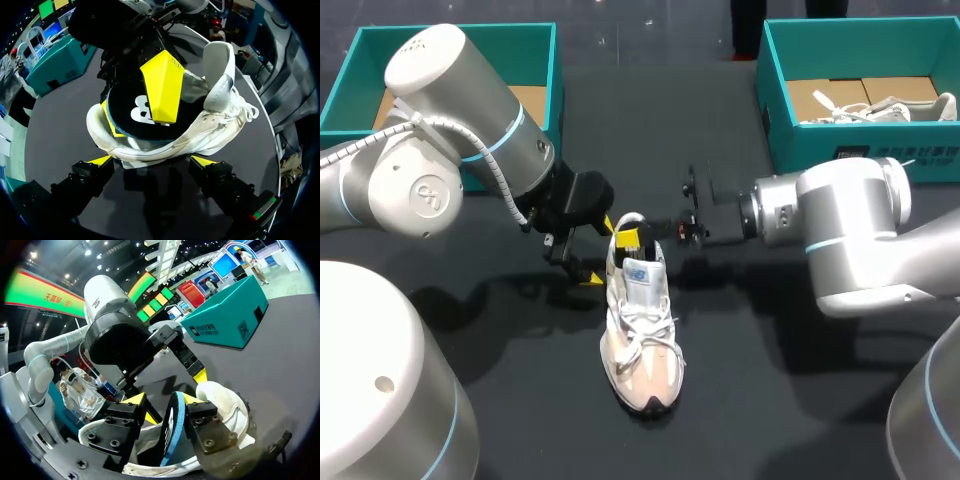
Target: Take the shoe out of the shoebox, open the shoe tongue, remove and reinsert the insole, then place the shoe into the shoebox
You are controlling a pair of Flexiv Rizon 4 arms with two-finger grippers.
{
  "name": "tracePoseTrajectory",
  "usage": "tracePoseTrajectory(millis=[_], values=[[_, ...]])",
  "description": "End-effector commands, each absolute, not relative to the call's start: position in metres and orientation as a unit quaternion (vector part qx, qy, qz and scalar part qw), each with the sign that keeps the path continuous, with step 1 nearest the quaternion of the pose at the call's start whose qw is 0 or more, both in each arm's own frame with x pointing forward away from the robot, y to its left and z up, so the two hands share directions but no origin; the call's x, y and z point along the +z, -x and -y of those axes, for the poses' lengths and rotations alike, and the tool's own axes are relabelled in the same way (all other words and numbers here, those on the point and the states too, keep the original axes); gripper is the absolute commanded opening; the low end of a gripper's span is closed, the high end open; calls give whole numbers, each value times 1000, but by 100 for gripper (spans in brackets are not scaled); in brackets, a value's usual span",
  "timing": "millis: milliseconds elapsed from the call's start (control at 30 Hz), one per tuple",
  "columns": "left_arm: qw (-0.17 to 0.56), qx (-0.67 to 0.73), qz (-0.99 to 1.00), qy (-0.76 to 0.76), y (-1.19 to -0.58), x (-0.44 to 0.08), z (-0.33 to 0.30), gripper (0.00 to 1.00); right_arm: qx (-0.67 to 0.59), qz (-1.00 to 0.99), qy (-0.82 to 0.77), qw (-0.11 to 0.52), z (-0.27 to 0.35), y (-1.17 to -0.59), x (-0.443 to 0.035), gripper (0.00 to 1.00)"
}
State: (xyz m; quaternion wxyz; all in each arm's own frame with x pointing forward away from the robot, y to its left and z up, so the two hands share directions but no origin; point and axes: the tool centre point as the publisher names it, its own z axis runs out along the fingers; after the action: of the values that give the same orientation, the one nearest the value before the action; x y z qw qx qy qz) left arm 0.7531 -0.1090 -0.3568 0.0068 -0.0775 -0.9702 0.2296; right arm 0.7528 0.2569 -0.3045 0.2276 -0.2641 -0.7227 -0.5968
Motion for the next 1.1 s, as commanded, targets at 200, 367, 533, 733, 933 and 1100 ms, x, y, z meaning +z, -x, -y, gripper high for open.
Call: tracePoseTrajectory(millis=[200,367,533,733,933,1100], values=[[7,229,970,78,-753,-357,110,100,-591,726,278,218,-246,-756,-296,0],[7,229,970,78,-753,-357,110,100,-592,715,290,234,-248,-752,-311,0],[7,229,970,78,-753,-357,110,100,-589,704,302,258,-254,-740,-325,0],[7,229,970,78,-753,-357,110,100,-588,708,301,250,-257,-738,-319,2],[7,229,970,78,-753,-357,110,100,-585,727,279,227,-258,-746,-302,42],[1,221,972,83,-752,-355,106,100,-580,740,268,212,-256,-750,-291,53]])
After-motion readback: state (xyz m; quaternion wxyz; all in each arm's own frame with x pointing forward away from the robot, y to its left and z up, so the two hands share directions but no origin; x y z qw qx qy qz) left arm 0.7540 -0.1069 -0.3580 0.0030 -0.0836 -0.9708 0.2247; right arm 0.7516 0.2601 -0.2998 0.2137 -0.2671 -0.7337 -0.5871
